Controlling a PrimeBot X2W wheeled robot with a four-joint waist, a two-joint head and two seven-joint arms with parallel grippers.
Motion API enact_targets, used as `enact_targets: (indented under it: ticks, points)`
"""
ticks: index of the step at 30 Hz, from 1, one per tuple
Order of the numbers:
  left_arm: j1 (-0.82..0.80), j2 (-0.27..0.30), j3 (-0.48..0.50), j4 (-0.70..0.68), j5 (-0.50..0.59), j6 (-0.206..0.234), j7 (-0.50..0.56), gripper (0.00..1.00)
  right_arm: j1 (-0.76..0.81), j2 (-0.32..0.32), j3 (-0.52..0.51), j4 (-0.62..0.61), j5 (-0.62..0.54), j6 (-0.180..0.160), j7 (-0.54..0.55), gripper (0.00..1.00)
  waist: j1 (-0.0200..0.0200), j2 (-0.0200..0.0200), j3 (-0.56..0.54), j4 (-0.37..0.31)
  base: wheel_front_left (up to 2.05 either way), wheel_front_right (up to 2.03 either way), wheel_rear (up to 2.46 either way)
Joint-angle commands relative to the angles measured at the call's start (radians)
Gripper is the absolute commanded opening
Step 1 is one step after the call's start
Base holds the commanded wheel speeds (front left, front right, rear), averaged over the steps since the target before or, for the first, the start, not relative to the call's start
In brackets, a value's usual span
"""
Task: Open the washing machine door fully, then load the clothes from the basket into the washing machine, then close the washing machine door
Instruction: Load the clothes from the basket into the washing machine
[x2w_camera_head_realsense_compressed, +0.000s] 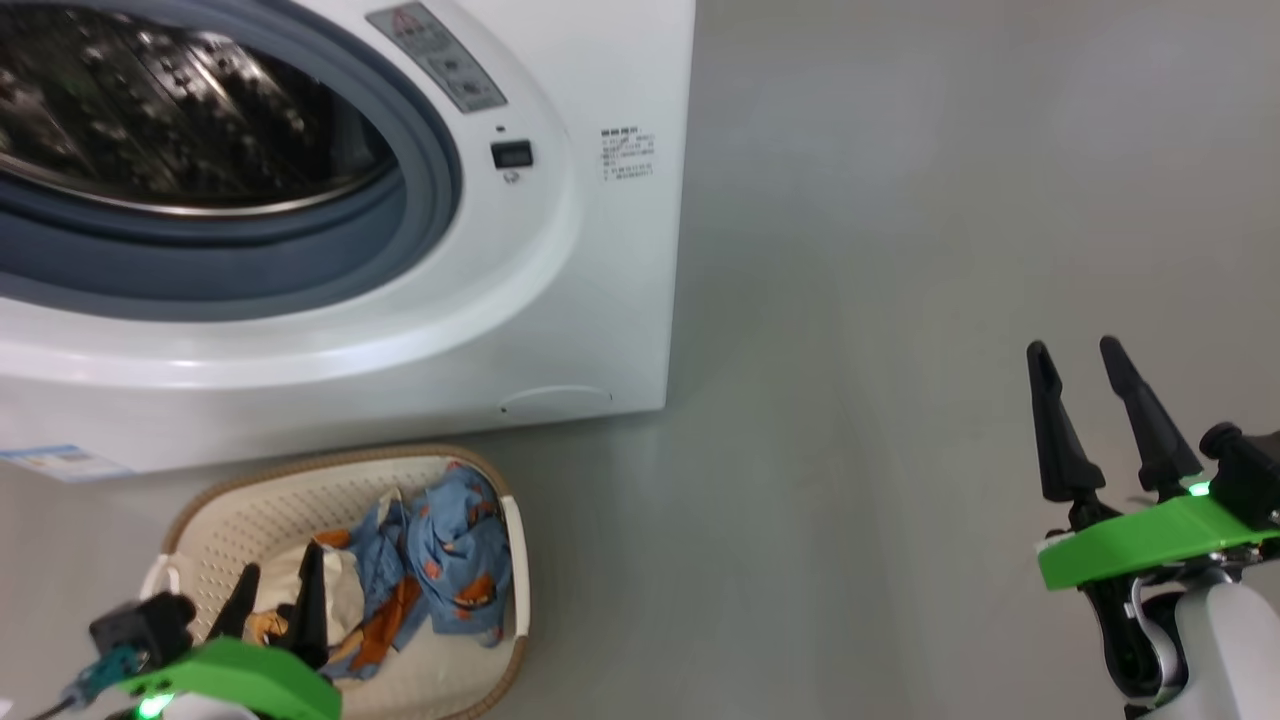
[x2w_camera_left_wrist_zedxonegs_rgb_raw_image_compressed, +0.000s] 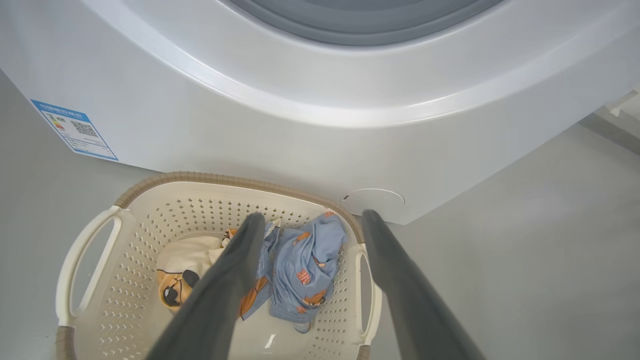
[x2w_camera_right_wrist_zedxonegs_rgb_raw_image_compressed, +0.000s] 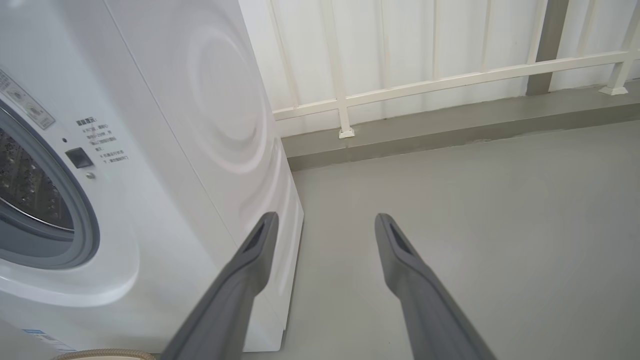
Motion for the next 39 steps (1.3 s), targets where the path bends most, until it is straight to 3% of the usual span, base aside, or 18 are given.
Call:
enact_targets:
  ticks: [1, 13, 24, 39]
  points:
    - [-0.045, 0.026, 0.015, 0.005, -0.015, -0.002, -0.006, 1.0, -0.02, -0.002, 0.016, -0.03, -0.017, 0.002, -0.013, 1.0, 0.0, 0.0, 0.059, -0.009, 0.0, 0.0, 0.0]
    - [-0.265, 0.069, -0.237, 0.207, -0.19, -0.002, -0.006, 1.0, -0.115, 0.046, -0.015, -0.073, -0.047, 0.002, -0.013, 1.0, 0.0, 0.0, 0.284, -0.023, 0.0, 0.0, 0.0]
    - [-0.451, 0.106, -0.456, 0.292, -0.342, -0.002, -0.003, 1.0, -0.198, 0.062, -0.02, -0.112, -0.067, 0.002, -0.013, 1.0, 0.0, 0.0, 0.446, -0.043, 0.0, 0.0, 0.0]
    - [-0.576, 0.177, -0.67, 0.347, -0.501, -0.002, 0.003, 1.0, -0.23, 0.08, 0.003, -0.131, -0.079, 0.002, -0.013, 1.0, 0.0, 0.0, 0.523, -0.097, 0.0, 0.0, 0.0]
